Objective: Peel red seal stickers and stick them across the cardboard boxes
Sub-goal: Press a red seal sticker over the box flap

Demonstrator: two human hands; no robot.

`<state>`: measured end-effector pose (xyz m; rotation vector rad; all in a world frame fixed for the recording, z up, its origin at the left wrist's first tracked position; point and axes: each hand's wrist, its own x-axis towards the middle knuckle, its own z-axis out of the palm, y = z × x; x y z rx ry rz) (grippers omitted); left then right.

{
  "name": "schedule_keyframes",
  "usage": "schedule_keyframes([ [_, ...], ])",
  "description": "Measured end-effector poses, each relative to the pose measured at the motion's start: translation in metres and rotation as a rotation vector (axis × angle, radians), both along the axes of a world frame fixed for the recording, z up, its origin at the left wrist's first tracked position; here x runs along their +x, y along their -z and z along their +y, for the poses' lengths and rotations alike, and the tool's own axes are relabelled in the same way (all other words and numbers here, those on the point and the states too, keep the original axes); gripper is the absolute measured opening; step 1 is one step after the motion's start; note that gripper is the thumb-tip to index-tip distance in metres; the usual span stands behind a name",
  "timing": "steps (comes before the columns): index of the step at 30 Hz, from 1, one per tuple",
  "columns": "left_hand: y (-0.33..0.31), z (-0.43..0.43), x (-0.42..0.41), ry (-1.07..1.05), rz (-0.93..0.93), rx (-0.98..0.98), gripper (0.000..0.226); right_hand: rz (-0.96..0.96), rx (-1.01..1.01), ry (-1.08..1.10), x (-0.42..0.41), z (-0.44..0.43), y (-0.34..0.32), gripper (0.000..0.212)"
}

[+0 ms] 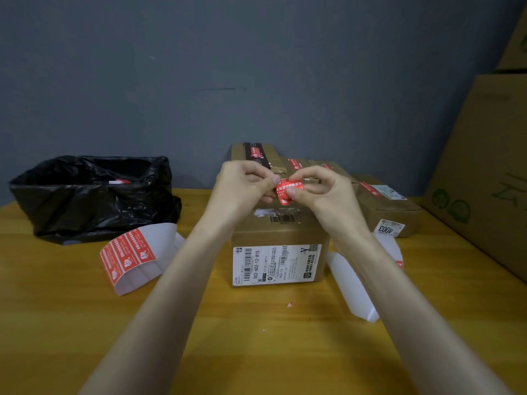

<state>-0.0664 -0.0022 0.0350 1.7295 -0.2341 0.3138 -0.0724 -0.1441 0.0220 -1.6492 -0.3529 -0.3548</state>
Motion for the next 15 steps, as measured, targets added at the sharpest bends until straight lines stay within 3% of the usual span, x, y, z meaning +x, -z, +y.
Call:
schedule_keyframes([
  [4, 0.001, -0.001, 0.000, -0.001, -0.022, 0.020, 0.007, -0.042, -0.015, 0.084, 0.003, 0.001, 0.004, 0.018],
  [10, 0.006, -0.010, -0.004, -0.187, -0.268, 0.288, 0.018, -0.064, -0.091, 0.165, 0.001, 0.007, 0.008, 0.010],
  [15, 0.004, -0.017, -0.011, -0.228, -0.394, 0.395, 0.017, 0.053, 0.087, 0.031, 0.003, 0.000, 0.004, 0.024],
])
